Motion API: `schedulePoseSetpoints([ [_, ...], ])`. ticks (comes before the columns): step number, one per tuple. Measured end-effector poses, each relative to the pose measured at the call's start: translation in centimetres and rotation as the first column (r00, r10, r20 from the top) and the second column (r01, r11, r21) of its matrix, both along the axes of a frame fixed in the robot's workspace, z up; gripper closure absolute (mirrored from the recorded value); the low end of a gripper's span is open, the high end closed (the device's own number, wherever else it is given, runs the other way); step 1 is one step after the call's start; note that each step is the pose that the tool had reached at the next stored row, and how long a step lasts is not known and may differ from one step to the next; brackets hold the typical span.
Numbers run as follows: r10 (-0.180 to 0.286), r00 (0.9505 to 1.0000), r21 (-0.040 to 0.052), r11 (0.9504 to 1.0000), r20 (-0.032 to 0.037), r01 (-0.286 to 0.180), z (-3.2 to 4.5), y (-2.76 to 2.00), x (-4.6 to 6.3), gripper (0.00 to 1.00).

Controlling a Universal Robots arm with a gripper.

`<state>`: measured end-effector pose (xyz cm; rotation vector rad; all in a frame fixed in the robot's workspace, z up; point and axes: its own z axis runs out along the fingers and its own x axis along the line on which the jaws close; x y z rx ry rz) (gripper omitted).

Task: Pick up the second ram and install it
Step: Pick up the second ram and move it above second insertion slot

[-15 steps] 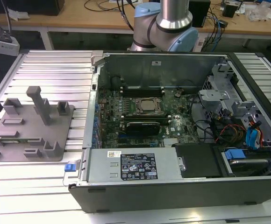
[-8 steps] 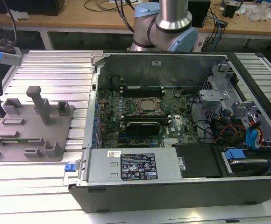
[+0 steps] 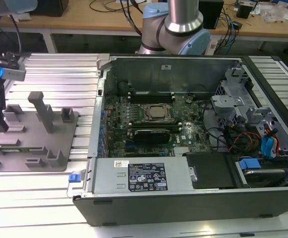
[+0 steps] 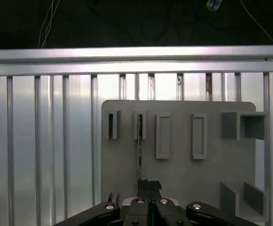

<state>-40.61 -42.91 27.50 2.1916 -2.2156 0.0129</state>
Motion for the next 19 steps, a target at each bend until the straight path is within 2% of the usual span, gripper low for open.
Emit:
schedulePoseSetpoints([
  [6,-0.016,0.9999,-0.0001,0.9999,0.0018,0.016,-1.85,-0.29,-0.2,0.92],
  [12,-0.021,0.9998,0.0023,0.9998,0.0039,0.021,-2.2,-0.39,-0.3,0.92],
  [14,-0.021,0.9997,0.0034,0.9998,0.0089,0.021,-2.57,-0.56,-0.4,0.92],
  [17,-0.021,0.9996,0.0044,0.9998,0.0206,0.021,-3.35,-0.74,-0.6,0.92],
  [19,-0.021,0.9995,0.0045,0.9998,0.0215,0.021,-4.2,-0.81,-0.7,0.92],
])
